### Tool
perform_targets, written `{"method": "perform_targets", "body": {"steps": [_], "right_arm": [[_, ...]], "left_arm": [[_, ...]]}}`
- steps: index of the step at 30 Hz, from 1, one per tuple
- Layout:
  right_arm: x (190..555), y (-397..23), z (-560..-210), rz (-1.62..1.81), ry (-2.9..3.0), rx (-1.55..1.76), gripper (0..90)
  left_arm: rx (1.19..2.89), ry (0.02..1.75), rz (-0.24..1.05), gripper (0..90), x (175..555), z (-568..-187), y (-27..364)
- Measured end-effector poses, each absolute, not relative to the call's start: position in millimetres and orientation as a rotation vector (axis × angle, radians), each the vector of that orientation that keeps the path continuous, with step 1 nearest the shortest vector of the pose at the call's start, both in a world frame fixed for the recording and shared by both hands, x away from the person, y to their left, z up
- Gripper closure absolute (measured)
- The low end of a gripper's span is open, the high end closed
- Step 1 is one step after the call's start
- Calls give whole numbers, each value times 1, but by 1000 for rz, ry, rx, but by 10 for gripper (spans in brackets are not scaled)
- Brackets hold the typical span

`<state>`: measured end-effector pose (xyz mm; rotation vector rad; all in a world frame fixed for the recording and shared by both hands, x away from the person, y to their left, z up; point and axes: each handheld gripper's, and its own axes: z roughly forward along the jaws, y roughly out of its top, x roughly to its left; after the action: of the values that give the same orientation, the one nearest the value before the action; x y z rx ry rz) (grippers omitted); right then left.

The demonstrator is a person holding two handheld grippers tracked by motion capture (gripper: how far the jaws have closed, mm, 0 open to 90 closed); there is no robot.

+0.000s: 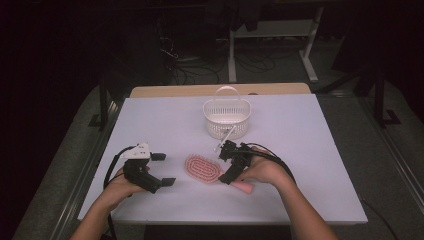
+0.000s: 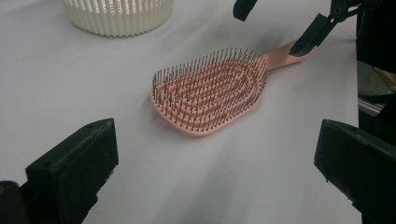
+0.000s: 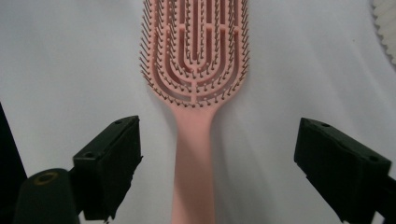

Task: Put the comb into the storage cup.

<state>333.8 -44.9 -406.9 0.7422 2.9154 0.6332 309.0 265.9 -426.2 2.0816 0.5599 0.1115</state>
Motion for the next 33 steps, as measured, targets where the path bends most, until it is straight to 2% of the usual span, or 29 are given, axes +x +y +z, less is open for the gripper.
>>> {"method": "perform_targets", "body": {"steps": [20,33], "right_arm": [[335,-36,-414,530,2967,767,264],[335,-27,-425,405,3023,752,408]], "left_arm": [[2079,561,112,0,309,-425,267],[2074,562,115,0,309,-425,267]]}}
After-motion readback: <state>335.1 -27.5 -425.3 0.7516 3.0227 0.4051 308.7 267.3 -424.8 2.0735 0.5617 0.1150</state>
